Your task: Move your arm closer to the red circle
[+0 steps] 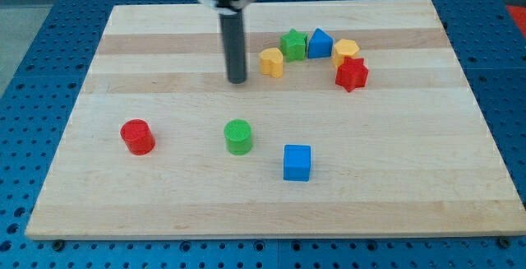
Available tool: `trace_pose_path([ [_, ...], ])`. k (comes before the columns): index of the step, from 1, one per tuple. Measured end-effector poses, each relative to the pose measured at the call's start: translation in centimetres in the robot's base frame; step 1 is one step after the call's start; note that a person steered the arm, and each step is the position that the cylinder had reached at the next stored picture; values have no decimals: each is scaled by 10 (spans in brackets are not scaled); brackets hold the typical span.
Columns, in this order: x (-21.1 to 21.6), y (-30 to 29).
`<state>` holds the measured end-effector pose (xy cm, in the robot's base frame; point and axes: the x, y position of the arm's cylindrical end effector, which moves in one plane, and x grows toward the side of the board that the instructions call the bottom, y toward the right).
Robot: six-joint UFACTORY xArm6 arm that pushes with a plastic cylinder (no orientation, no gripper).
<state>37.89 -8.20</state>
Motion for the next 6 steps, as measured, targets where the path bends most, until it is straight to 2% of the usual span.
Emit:
trace_pose_path([
  [1,0,-67],
  [3,63,-213],
  [4,68,-223],
  [5,91,-222],
  [6,109,-200],
])
